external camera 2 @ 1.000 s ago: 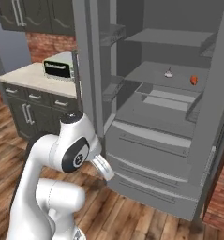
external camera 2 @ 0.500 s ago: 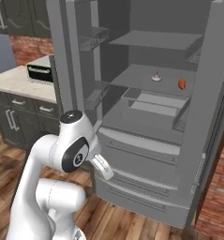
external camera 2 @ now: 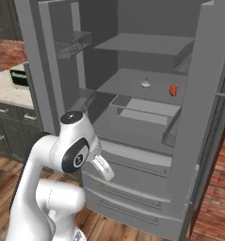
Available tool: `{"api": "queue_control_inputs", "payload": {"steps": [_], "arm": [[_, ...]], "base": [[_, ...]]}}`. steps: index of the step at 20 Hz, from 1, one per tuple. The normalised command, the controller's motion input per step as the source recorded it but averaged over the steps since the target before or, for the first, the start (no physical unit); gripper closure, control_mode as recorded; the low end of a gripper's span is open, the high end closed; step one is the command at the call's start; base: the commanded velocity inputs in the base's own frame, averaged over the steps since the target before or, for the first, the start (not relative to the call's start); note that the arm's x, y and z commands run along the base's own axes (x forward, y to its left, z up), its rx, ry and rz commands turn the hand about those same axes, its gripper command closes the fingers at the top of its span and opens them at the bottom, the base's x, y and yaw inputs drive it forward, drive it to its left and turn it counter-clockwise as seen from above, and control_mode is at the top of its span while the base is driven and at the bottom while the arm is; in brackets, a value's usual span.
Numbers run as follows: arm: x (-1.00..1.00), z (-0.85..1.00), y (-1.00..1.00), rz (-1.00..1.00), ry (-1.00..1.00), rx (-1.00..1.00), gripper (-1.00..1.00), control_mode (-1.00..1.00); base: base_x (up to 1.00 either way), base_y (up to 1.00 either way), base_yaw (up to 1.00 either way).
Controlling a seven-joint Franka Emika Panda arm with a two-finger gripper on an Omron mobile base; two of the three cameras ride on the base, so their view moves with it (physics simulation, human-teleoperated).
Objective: Retrieve the bottle and the shaker from the cabinet and place them next to the mixing bowl on the counter. Then add garlic from the fridge to the mixing bowl.
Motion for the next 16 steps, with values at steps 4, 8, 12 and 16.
{"api": "queue_control_inputs", "payload": {"steps": [4, 8, 12, 16], "arm": [[0.0, 0.0, 0.0, 0.0, 0.0, 0.0, -1.0, 1.0], [0.0, 0.0, 0.0, 0.0, 0.0, 0.0, -1.0, 1.0], [0.0, 0.0, 0.0, 0.0, 0.0, 0.0, -1.0, 1.0], [0.0, 0.0, 0.0, 0.0, 0.0, 0.0, -1.0, 1.0]], "base": [[0.41, -0.06, -0.13], [0.54, -0.21, -0.03], [0.51, -0.07, 0.0], [0.55, -0.31, 0.0]]}}
